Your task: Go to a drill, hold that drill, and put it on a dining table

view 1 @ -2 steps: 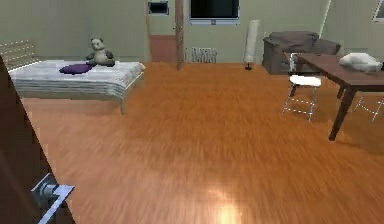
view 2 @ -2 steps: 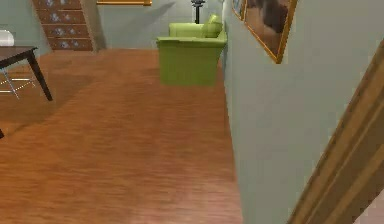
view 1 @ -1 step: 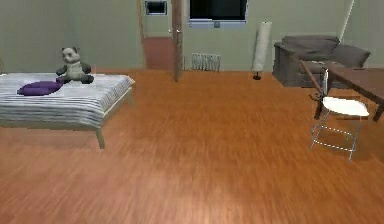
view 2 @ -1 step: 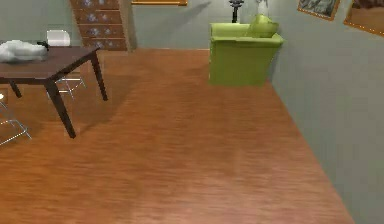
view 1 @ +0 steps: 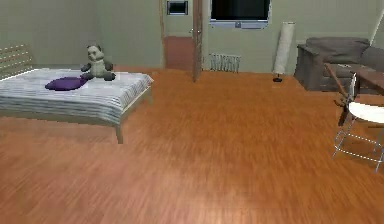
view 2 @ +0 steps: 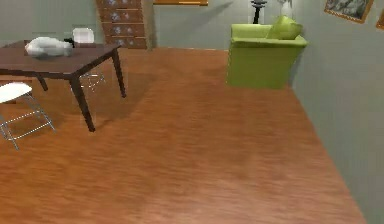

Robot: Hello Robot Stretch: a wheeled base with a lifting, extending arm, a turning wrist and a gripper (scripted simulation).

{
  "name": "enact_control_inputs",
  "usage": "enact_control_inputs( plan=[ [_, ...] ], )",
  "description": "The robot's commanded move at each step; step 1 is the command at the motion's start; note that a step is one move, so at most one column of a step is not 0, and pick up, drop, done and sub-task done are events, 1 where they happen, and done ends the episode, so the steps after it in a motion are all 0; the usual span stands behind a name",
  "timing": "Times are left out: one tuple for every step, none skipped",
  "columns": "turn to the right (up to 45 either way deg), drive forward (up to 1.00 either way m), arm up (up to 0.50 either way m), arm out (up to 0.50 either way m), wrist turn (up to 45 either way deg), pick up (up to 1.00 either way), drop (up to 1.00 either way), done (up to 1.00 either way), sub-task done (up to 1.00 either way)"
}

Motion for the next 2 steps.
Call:
enact_control_inputs(
  plan=[
    [0.0,1.00,0.00,0.00,0.0,0.00,0.00,0.00,0.00],
    [0.0,1.00,0.00,0.00,0.0,0.00,0.00,0.00,0.00]
  ],
)
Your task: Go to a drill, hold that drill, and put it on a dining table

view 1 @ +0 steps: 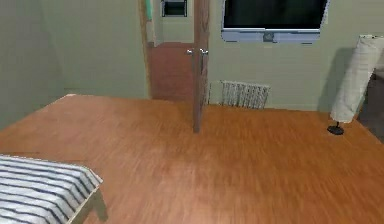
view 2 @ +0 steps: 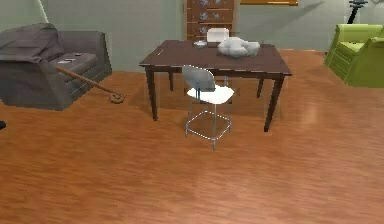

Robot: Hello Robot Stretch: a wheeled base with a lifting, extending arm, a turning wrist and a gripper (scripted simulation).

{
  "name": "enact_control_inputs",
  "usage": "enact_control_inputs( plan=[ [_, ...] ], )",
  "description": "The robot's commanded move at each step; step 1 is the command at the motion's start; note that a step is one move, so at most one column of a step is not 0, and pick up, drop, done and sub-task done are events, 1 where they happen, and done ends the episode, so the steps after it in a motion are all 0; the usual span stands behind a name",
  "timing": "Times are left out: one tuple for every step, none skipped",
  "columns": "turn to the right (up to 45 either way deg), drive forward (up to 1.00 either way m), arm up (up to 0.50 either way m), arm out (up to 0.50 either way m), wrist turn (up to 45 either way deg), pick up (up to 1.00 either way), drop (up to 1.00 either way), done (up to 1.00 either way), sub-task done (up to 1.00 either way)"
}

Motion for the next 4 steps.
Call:
enact_control_inputs(
  plan=[
    [-3.0,0.00,0.00,0.00,0.0,0.00,0.00,0.00,0.00],
    [0.0,1.00,0.00,0.00,0.0,0.00,0.00,0.00,0.00],
    [0.0,0.25,0.00,0.00,0.0,0.00,0.00,0.00,0.00],
    [-33.0,0.00,0.00,0.00,0.0,0.00,0.00,0.00,0.00]
  ],
)
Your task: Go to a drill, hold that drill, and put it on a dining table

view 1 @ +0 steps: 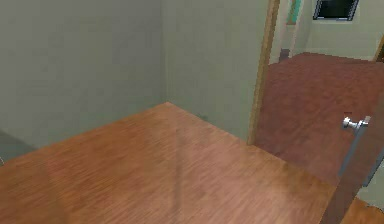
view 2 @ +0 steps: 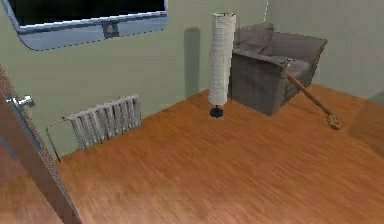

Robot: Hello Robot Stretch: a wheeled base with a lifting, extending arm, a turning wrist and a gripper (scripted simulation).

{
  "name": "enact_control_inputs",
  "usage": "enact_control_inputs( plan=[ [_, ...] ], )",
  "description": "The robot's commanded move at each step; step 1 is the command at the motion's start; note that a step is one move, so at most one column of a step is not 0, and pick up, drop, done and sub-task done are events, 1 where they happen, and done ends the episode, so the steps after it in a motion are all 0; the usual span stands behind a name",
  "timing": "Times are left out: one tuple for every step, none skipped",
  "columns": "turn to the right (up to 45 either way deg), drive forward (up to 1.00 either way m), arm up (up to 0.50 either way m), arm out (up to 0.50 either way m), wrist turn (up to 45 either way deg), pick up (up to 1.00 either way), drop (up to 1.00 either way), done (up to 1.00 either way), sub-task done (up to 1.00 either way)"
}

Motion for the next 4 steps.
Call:
enact_control_inputs(
  plan=[
    [-3.0,0.00,0.00,0.00,0.0,0.00,0.00,0.00,0.00],
    [0.0,0.80,0.00,0.00,0.0,0.00,0.00,0.00,0.00],
    [45.0,0.00,0.00,0.00,0.0,0.00,0.00,0.00,0.00],
    [18.0,0.00,0.00,0.00,0.0,0.00,0.00,0.00,0.00]
  ],
)
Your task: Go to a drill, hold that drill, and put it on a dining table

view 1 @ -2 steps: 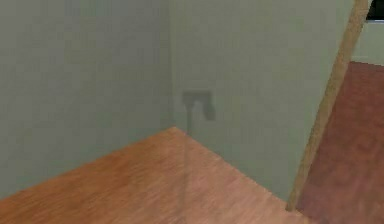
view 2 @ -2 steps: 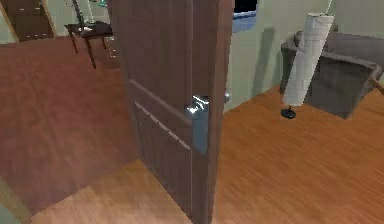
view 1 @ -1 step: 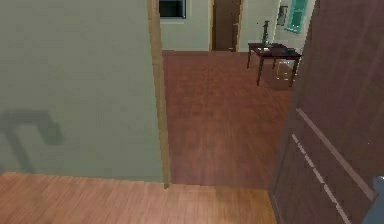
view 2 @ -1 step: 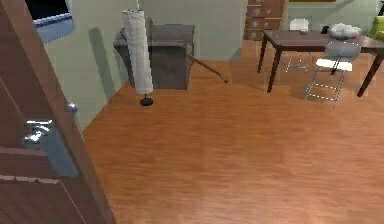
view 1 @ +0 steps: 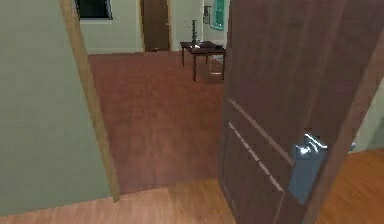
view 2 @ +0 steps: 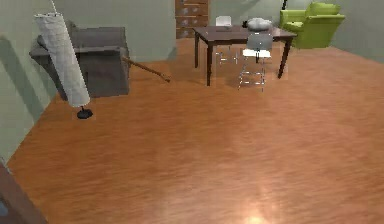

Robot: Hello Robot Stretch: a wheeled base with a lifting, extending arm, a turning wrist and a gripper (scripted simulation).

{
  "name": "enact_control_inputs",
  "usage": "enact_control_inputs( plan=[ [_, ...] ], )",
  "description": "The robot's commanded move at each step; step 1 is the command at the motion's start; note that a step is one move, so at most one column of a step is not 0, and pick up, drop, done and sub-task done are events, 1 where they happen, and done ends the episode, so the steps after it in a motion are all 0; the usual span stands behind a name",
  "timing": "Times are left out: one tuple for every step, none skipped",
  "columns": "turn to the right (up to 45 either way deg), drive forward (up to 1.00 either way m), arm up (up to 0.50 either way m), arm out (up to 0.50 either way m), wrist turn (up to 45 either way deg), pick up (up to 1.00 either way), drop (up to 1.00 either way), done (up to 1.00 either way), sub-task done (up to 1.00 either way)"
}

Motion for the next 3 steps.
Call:
enact_control_inputs(
  plan=[
    [0.0,0.25,0.00,0.00,0.0,0.00,0.00,0.00,0.00],
    [-15.0,0.00,0.00,0.00,0.0,0.00,0.00,0.00,0.00],
    [0.0,1.00,0.00,0.00,0.0,0.00,0.00,0.00,0.00]
  ],
)
